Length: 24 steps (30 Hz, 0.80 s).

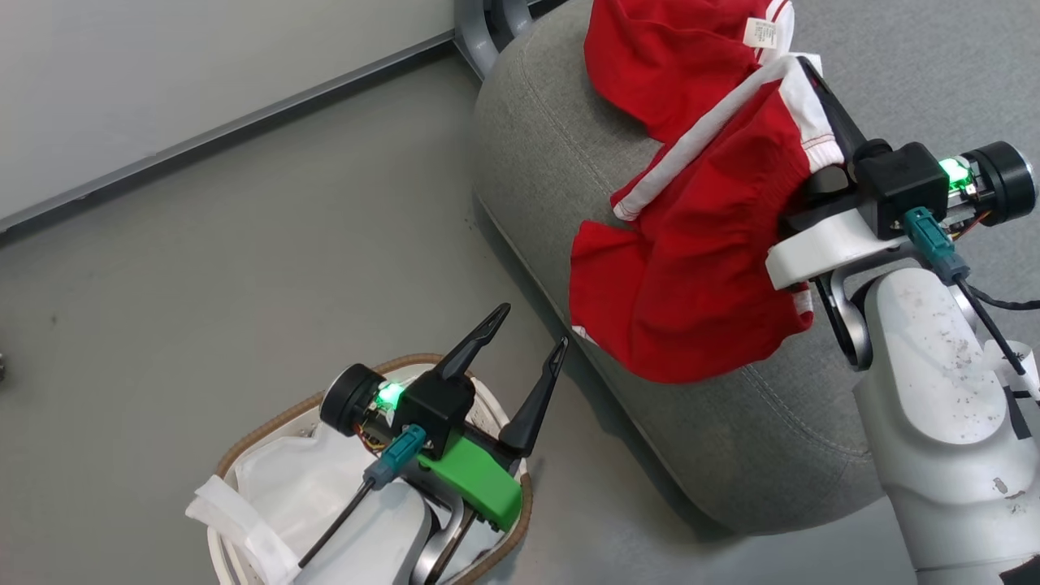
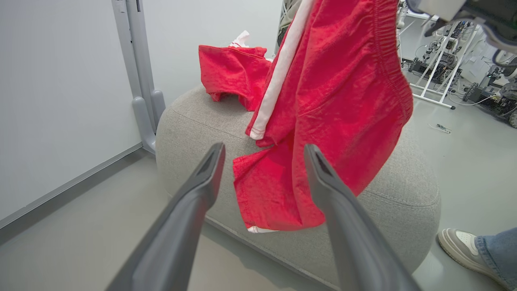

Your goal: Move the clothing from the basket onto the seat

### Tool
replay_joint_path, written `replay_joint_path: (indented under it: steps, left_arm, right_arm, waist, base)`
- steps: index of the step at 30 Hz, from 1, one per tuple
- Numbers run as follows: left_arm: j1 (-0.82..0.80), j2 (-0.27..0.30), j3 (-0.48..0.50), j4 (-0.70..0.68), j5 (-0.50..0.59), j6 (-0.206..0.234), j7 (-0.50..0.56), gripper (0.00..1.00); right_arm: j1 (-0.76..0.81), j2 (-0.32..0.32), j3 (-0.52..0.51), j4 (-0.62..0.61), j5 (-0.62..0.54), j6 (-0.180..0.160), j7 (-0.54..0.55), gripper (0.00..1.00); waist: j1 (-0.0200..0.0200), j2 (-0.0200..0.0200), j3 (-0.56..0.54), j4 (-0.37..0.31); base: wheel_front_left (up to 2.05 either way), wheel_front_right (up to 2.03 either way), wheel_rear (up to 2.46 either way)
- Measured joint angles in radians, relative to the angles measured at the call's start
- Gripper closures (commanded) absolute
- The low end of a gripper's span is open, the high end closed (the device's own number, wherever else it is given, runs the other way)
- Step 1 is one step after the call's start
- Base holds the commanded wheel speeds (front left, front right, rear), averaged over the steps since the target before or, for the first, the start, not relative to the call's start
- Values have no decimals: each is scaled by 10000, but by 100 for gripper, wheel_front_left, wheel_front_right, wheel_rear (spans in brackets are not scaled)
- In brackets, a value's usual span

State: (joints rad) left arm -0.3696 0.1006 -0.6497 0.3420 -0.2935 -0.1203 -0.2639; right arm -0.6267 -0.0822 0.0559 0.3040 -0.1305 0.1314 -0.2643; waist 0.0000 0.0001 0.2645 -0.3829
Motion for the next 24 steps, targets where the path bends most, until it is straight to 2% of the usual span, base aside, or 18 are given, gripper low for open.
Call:
replay_joint_path:
  steps: [7, 13, 20, 24]
  left_arm:
    - [-126, 2, 0, -10, 42, -33, 0, 0]
    - [-143, -69, -56, -107, 44, -46, -2, 0]
    - [-155, -75, -245, -219, 90, -73, 0, 0]
    - [-304, -77, -330, -389, 157, -84, 0, 0]
  right_arm:
    - [-1411, -886, 134, 134, -127, 0, 0, 100]
    - [-3254, -2418, 211, 604, -188, 0, 12, 100]
    - [-5698, -4713, 339, 1011, -79, 0, 665, 100]
    - [-6461, -5724, -25, 1154, 182, 0, 1062, 100]
  waist:
    - [0, 0, 328, 340]
    - [0, 0, 446, 950]
    - [0, 0, 740, 1641]
    - [0, 0, 1045, 1973]
  base:
    - [0, 0, 0]
    - [0, 0, 0]
    - [0, 0, 0]
    - [0, 0, 0]
